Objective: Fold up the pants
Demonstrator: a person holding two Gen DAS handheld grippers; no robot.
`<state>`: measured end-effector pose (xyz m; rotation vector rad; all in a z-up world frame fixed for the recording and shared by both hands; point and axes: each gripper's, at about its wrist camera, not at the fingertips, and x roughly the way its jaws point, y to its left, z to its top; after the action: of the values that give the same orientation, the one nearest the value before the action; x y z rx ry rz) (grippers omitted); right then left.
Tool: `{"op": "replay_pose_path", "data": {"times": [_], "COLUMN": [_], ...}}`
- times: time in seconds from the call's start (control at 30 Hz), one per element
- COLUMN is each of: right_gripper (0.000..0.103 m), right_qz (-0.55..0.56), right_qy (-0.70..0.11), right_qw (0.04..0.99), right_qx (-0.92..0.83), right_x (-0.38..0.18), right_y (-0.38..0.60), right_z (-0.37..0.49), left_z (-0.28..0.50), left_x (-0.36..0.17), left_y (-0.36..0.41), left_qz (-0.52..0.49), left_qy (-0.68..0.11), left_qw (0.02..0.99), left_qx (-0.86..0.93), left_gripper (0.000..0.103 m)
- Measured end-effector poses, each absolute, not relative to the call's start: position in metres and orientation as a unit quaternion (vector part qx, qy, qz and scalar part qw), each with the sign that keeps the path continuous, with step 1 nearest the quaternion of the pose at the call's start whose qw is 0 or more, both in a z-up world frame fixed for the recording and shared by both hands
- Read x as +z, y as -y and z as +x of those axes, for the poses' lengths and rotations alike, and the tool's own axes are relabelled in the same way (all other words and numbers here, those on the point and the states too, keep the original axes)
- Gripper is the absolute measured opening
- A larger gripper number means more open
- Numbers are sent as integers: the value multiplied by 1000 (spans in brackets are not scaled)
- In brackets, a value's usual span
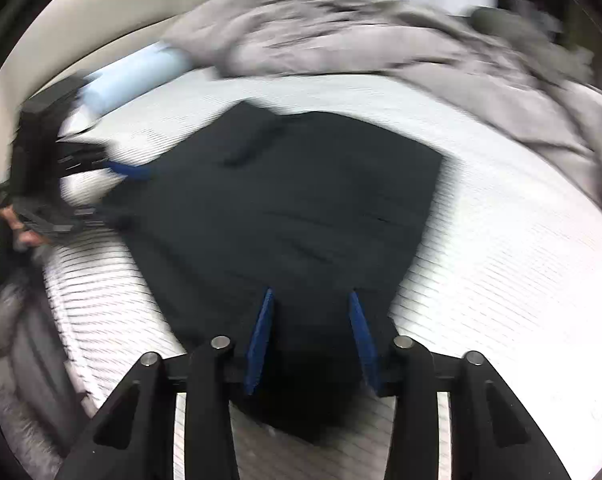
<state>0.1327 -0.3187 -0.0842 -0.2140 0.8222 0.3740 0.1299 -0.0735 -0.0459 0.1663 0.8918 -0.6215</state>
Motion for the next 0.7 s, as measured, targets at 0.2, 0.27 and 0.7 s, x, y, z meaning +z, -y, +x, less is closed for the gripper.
{"op": "replay_pose_path", "data": {"times": [0.2, 0.27, 0.7], "right_gripper": [66, 67, 33], "right_qz": [156, 200, 167], "right_qy": [-408, -423, -394], "right_qw": [881, 859, 889], "right_qx": [179, 205, 162], "right_x": [-91, -99, -102], "right_y": [393, 392, 345], "right_z": [157, 174, 215], "left_z": [162, 187, 239], "left_x": [-49, -69, -56], "left_y": [9, 6, 20], "left_qz": [-69, -105, -137], "left_qy": [-452, -497, -476], "left_qw": [859, 834, 853], "left_qx": [-232, -214, -167], "left_gripper": [69, 64, 40]}}
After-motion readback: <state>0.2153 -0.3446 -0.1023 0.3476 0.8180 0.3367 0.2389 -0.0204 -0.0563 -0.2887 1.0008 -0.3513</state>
